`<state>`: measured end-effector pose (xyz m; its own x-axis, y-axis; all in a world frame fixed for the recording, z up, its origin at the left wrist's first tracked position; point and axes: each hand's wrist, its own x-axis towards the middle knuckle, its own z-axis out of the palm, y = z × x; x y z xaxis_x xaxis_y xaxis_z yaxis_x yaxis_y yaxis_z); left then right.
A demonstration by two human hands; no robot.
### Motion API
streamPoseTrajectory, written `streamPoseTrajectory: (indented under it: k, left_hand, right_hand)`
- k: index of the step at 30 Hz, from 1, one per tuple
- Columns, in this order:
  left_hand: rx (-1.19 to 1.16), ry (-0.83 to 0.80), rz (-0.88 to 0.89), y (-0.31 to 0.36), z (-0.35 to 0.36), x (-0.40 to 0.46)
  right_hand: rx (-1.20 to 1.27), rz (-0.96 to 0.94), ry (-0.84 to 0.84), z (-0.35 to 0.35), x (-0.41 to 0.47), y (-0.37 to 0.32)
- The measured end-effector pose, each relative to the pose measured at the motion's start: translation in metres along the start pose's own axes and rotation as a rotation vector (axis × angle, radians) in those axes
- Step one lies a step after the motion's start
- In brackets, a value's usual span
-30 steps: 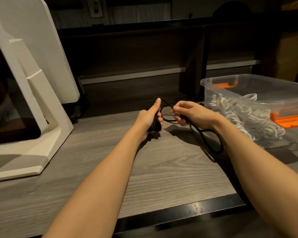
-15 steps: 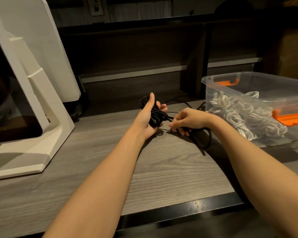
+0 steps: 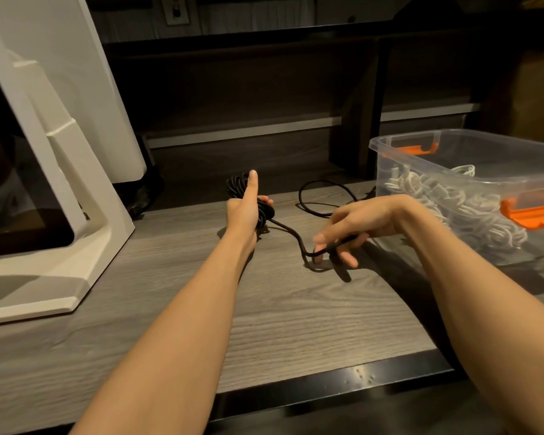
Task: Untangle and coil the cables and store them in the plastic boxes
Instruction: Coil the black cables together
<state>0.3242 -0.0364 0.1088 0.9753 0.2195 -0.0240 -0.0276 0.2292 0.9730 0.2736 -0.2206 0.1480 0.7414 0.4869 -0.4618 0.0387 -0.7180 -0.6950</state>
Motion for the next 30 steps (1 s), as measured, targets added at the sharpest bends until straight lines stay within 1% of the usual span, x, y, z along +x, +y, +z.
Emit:
streamPoseTrajectory:
  k: [2, 4, 5, 8, 9, 13, 16, 18, 22, 24, 26, 30]
  left_hand:
    - [0.016, 0.000, -0.011, 0.000, -0.002, 0.001]
    - [0.041, -0.043, -0.020, -0.001, -0.002, 0.001]
    - [0.076, -0.078, -0.018, 0.000, -0.002, 0.001]
    - [0.237, -0.230, 0.007, 0.000, -0.002, 0.000]
    - [0.282, -0.288, 0.015, 0.000, -0.002, -0.001]
    - [0.417, -0.491, 0.060, 0.001, 0.001, -0.005]
    - [0.570, -0.589, 0.105, 0.002, 0.004, -0.011]
    - [0.535, -0.628, 0.061, 0.003, 0.004, -0.013]
    - [0.469, -0.648, 0.000, 0.005, 0.002, -0.014]
    - [0.392, -0.681, -0.046, 0.006, 0.003, -0.016]
    - [0.291, -0.704, -0.121, 0.008, 0.003, -0.019]
    - [0.076, -0.741, -0.329, 0.011, 0.003, -0.021]
  right_hand:
    - [0.023, -0.068, -0.047, 0.001, -0.001, -0.001]
    - [0.077, -0.180, -0.008, 0.002, -0.001, 0.001]
    - [0.123, -0.242, 0.064, 0.001, 0.000, 0.003]
    - [0.351, -0.405, 0.378, 0.000, 0.005, 0.005]
    - [0.443, -0.454, 0.437, -0.001, 0.008, 0.006]
    - [0.708, -0.542, 0.525, 0.000, 0.017, 0.006]
    - [0.782, -0.565, 0.556, 0.002, 0.018, 0.003]
    - [0.784, -0.587, 0.548, 0.003, 0.016, -0.001]
    - [0.763, -0.623, 0.559, 0.005, 0.016, -0.004]
    - [0.753, -0.637, 0.562, 0.005, 0.018, -0.004]
    - [0.764, -0.650, 0.561, 0.005, 0.021, -0.004]
    - [0.790, -0.637, 0.599, 0.002, 0.024, 0.001]
